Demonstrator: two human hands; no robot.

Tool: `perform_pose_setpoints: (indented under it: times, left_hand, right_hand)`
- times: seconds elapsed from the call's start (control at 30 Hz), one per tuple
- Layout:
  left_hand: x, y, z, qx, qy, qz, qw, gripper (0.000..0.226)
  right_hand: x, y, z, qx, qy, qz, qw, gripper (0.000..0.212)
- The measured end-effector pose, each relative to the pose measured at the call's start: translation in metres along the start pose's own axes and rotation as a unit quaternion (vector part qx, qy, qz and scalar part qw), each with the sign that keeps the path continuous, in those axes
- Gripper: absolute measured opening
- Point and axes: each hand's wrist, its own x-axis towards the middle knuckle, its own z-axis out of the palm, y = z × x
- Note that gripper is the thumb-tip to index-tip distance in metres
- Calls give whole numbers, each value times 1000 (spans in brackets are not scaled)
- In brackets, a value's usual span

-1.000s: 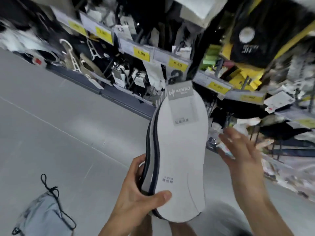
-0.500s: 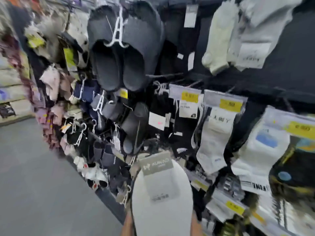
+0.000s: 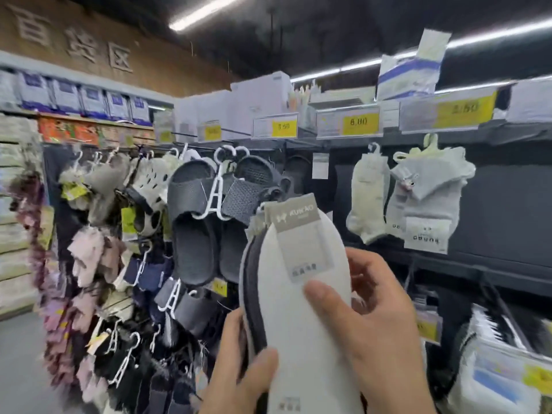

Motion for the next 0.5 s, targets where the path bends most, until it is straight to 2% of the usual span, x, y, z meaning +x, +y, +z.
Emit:
perform_pose_setpoints:
  times: [0.03,0.1,0.13,0.23,0.27,0.33,0.4,0.5]
  left_hand:
    - [13,1,4,36,-61,31,997,36]
    - [39,0,24,81,-114,31,990,39]
    - [54,-5,33,81,-114,40,989,38]
    - [85,-15,44,22,-107,-14,994,36]
    - [90,-18,45,-8,-111,-32,993,40]
    - [106,-23,50,-54,-123,-100,986,64]
    - [116,-30,48,-89,-140,-102,981,80]
    - [134,-36,54,-102,-132,-85,982,84]
  right_hand:
    - [12,4,0,16,9,8,1000,47]
    - [34,14,-1,51,20,29,998,41]
    - [44,20,-2,59,23,39,997,39]
    - [62,34,-8,58,26,62,996,35]
    - [66,37,-10,56,17,65,996,34]
    - [74,42,-14,37,6,69,997,31]
    - [80,44,-16,18,-7,64,998,28]
    - [92,49,-15,13,2,42,999,27]
